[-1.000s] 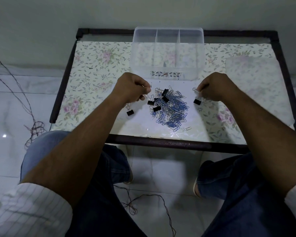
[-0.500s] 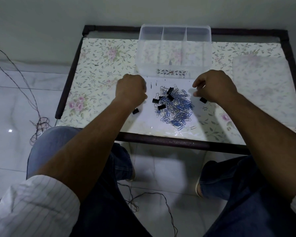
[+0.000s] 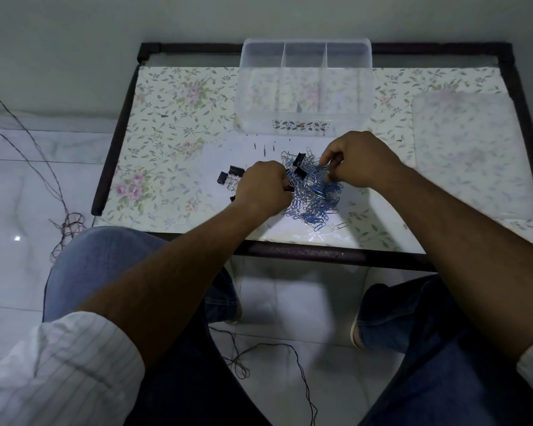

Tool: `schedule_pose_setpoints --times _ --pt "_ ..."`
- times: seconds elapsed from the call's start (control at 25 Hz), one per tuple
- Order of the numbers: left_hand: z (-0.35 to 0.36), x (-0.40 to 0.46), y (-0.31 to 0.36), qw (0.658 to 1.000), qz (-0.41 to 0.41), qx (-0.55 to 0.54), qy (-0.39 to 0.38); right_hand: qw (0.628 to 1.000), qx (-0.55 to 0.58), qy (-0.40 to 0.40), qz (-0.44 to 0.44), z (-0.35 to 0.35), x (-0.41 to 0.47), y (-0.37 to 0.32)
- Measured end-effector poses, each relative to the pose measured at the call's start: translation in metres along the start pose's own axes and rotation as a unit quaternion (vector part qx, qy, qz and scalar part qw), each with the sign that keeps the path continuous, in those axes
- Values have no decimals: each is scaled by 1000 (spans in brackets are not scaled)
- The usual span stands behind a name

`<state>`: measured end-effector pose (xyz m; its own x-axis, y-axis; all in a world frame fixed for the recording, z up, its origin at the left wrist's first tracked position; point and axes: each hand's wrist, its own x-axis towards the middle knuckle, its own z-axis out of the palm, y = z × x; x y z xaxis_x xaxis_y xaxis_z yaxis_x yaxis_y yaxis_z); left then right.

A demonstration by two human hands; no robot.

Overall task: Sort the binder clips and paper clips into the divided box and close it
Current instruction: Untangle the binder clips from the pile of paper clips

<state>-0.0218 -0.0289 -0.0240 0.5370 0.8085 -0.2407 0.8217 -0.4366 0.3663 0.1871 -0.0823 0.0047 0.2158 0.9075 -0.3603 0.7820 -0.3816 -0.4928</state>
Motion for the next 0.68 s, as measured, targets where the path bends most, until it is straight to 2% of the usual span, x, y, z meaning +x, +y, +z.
schedule_pose_setpoints --times 0.16,0.28,0.36,0.48,0.68 --pt "-18 3 4 995 -9 -92 -23 999 39 5 -16 -2 1 2" --pt "-44 9 2 982 -14 -180 -63 995 65 39 -71 4 2 -2" --pt "-58 14 -5 976 -38 -207 -59 991 34 59 -119 16 0 -6" --pt "-61 19 -15 972 -95 -207 -54 980 -71 58 -177 40 0 -8" --pt "-53 18 -15 967 -110 -217 -75 972 -118 54 -197 51 3 -8"
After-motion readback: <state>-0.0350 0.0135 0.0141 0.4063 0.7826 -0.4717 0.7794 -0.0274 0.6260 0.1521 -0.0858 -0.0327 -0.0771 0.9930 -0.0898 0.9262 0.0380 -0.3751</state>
